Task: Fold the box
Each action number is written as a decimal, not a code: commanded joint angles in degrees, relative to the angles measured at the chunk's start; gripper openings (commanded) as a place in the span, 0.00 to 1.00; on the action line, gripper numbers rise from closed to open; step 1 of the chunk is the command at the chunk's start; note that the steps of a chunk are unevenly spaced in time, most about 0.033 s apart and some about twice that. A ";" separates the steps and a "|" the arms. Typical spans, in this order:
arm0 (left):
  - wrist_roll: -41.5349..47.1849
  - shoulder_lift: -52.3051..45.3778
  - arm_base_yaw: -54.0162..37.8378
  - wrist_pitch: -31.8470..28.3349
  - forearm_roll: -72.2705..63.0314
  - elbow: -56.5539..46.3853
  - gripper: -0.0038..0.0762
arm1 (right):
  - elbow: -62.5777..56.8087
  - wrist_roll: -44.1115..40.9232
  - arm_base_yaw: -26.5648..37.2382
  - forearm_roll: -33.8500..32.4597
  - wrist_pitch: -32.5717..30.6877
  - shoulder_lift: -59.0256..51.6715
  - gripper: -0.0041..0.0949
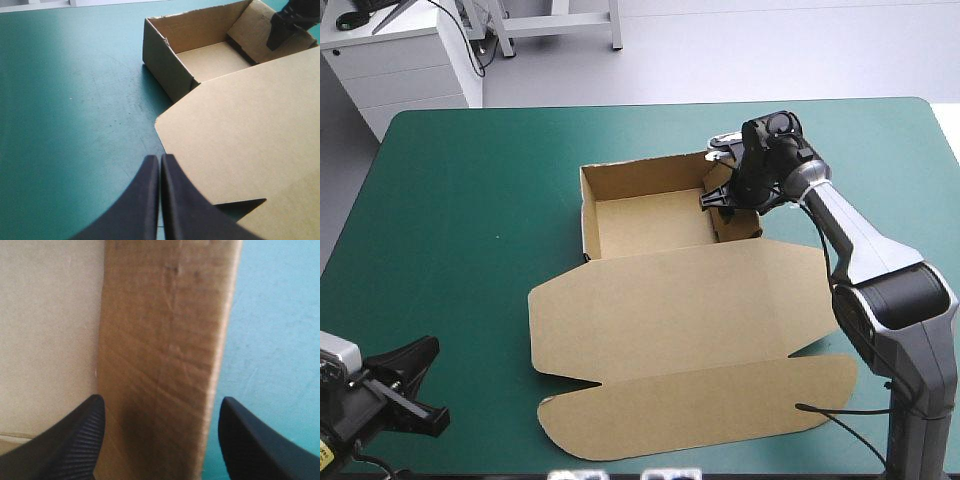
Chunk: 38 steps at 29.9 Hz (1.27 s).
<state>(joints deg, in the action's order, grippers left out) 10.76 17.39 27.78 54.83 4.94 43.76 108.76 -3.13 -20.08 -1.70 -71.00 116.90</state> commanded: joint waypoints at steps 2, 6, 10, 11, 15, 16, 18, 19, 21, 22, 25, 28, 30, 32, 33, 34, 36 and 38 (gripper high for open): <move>0.05 -1.90 0.36 -5.53 -0.94 -2.39 0.05 | 1.18 0.44 0.17 -0.13 -0.53 -2.57 0.56; 0.97 -3.12 0.36 -6.74 -0.94 -5.29 0.05 | 1.18 0.44 0.17 -0.08 -0.53 -2.03 0.46; 0.97 -3.50 0.36 -8.18 -0.94 -6.39 0.05 | 1.18 0.63 0.17 0.06 -0.53 -1.73 0.28; 0.97 -3.50 0.36 -8.43 -0.94 -6.59 0.05 | 1.18 0.69 0.17 0.06 -0.53 -1.73 0.22; 0.97 -3.50 0.36 -8.70 -0.94 -7.23 0.05 | 1.18 1.51 0.17 0.16 -0.53 -1.73 0.03; 0.97 -3.50 0.36 -8.55 -0.94 -7.35 0.05 | 1.18 1.51 0.17 0.16 -0.53 -1.73 0.02; 0.97 -3.50 0.36 -8.56 -0.94 -7.74 0.05 | 1.18 1.51 0.17 0.16 -0.53 -1.73 0.02; 0.97 -3.50 0.36 -8.68 -0.94 -8.05 0.05 | 1.18 1.51 0.17 0.16 -0.53 -1.73 0.02; 0.97 -3.50 0.36 -8.57 -0.80 -8.96 0.05 | 1.18 1.63 0.17 0.16 -0.53 -1.73 0.02; 0.97 -3.50 0.36 -8.37 -0.67 -9.34 0.05 | 1.18 1.93 0.17 0.16 -0.53 -1.73 0.02; 0.97 -3.50 0.36 -7.55 -0.49 -10.11 0.05 | 1.18 3.13 0.17 -0.38 -0.53 -2.66 0.02; 0.97 -3.50 0.36 -7.32 -0.49 -10.35 0.05 | 1.18 3.57 0.27 -1.15 -0.53 -4.49 0.02; 0.97 -3.50 0.36 -7.50 -0.49 -10.35 0.05 | 1.18 3.95 0.78 -1.13 -0.53 -5.97 0.02; 0.97 -3.50 0.36 -7.63 -0.49 -10.35 0.04 | 1.18 4.81 1.68 -1.40 -0.53 -8.02 0.02; 0.97 -3.50 0.36 -7.63 -0.49 -10.35 0.04 | 1.18 4.97 2.05 -1.64 -0.53 -8.88 0.02; 0.97 -3.50 0.36 -7.63 -0.49 -10.35 0.04 | 1.18 5.10 2.85 -2.21 -0.53 -10.32 0.02; 0.97 -3.50 0.36 -7.63 -0.49 -10.35 0.04 | 1.18 5.69 4.55 -3.75 -0.53 -12.91 0.02; 0.97 -3.50 0.36 -7.63 -0.49 -10.35 0.04 | 1.18 6.30 6.78 -5.65 -0.53 -15.32 0.02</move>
<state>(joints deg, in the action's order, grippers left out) 11.20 13.09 27.78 51.11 4.46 32.22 108.27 2.16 -16.31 -4.22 -71.23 108.63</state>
